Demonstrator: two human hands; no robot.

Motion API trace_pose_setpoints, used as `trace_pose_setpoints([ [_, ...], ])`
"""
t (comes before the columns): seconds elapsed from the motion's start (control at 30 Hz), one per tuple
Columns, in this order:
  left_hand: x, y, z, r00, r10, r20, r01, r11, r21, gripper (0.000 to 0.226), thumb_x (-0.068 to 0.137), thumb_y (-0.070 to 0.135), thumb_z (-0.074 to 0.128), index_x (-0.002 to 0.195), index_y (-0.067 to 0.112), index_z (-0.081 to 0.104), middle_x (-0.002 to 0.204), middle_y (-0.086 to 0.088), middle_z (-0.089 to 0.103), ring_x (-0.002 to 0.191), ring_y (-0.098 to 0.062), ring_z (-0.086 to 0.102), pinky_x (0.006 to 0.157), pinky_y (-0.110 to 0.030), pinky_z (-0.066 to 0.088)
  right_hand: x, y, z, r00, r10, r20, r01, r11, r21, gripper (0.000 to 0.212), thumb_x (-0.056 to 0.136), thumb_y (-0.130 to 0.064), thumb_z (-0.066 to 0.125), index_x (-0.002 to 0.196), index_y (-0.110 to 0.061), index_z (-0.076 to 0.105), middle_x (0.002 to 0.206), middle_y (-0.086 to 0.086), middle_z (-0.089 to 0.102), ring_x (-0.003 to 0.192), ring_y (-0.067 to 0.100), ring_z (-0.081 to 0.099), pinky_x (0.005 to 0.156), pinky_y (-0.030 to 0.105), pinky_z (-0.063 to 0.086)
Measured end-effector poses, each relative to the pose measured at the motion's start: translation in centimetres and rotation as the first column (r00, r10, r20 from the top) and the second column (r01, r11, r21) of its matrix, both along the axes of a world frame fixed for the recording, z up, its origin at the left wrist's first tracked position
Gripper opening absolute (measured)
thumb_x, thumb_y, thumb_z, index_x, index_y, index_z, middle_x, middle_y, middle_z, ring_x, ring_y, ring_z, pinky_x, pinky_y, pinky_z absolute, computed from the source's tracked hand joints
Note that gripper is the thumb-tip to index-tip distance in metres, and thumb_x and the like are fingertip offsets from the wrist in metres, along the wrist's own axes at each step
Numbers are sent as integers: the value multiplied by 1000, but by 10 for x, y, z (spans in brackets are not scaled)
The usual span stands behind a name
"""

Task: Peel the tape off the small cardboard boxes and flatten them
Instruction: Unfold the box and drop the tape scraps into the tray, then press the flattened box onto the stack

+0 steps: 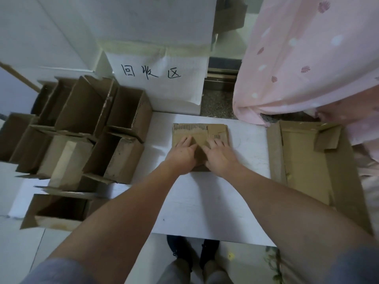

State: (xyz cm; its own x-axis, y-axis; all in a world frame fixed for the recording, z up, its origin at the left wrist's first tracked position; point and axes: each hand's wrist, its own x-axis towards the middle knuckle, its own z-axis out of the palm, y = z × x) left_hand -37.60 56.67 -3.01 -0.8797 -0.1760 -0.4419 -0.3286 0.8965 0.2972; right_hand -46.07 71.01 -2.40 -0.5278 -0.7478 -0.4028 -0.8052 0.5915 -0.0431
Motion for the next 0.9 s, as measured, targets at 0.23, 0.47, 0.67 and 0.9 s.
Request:
trace_pose_setpoints([
  [0.23,13,9,29,998,-29,-59,29,1000,3,60,102,32,51,158,18,36,170,-11,23,158,-31,16,128,-44,14,11,3,34,998,-59,26,60,998,-30,53,100,-35,49,151,-21,42,153,9,37,137,31,36,115,44,34],
  [0.47,40,5,72,998,-26,-55,22,997,-77,69,108,41,46,165,14,17,173,-11,11,160,-28,8,130,-44,8,19,6,82,999,23,39,-20,997,-76,59,103,-43,45,156,-21,33,162,12,27,149,31,24,122,47,24],
  [0.67,86,-9,121,985,69,-158,-96,981,-167,71,108,50,42,165,15,17,172,-7,19,158,-24,16,129,-39,11,25,-12,127,975,194,112,-177,974,-144,61,103,-39,47,159,-20,29,165,8,26,149,28,28,122,44,26],
  [0.9,163,-42,151,965,193,-179,-232,945,-232,62,103,53,42,154,18,41,158,-8,44,147,-32,40,122,-42,30,64,-68,165,902,421,95,-401,899,-173,69,103,-40,49,161,-15,22,166,9,24,151,26,26,123,35,22],
])
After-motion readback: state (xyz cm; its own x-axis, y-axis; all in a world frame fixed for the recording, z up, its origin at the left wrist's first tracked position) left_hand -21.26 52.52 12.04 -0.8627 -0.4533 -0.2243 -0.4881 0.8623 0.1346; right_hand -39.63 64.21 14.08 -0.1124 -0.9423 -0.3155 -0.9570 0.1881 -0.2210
